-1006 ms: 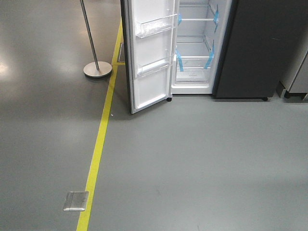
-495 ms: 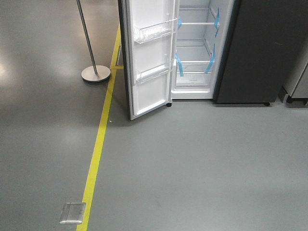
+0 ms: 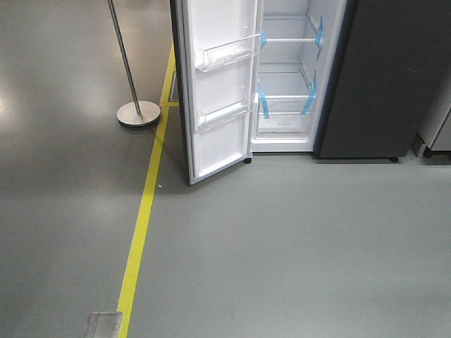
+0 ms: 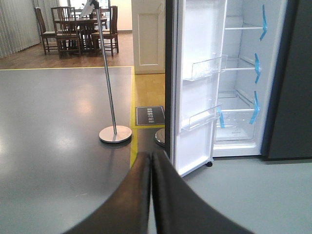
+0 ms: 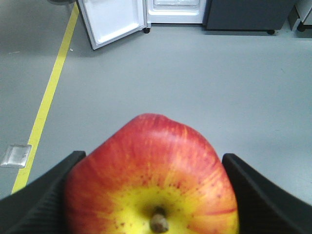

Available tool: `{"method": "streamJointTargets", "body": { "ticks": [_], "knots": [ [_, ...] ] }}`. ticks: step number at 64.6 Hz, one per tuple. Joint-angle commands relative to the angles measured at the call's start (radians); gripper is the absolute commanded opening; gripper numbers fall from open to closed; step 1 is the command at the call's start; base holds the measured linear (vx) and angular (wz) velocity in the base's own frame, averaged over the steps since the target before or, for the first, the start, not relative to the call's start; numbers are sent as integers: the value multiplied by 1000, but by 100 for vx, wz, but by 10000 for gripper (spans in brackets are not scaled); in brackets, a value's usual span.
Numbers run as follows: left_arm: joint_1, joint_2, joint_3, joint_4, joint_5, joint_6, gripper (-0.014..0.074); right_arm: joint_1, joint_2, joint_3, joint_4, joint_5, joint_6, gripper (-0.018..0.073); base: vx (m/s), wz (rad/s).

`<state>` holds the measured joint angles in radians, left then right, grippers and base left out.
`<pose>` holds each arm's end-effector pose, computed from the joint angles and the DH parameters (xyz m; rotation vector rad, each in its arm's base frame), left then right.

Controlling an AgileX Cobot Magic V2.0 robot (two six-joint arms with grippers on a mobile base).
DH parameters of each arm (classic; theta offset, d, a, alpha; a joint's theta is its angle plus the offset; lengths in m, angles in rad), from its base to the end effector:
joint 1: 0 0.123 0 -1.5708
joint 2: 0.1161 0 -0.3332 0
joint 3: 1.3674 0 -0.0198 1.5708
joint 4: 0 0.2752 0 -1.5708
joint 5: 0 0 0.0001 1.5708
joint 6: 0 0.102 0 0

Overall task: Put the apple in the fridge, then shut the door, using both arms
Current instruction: 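Approach the open refrigerator shelves with the apple held in the right gripper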

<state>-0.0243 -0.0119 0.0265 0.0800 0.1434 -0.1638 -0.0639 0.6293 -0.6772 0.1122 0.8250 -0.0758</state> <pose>0.0434 0.0001 0.1901 -0.0582 1.6405 -0.0739 0.1041 0.0018 0.3412 0.0287 2.2552 0.0590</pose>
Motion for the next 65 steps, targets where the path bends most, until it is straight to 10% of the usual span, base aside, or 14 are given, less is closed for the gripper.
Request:
{"method": "streamJointTargets", "body": {
  "ticks": [1,65],
  "knots": [
    [-9,-14,20,-1,-78,-2,-5,-2,0,-28,2,-67,-2,16,12,0],
    [-9,-14,20,-1,-78,-2,-5,-2,0,-28,2,-67,-2,16,10,0]
  ]
}}
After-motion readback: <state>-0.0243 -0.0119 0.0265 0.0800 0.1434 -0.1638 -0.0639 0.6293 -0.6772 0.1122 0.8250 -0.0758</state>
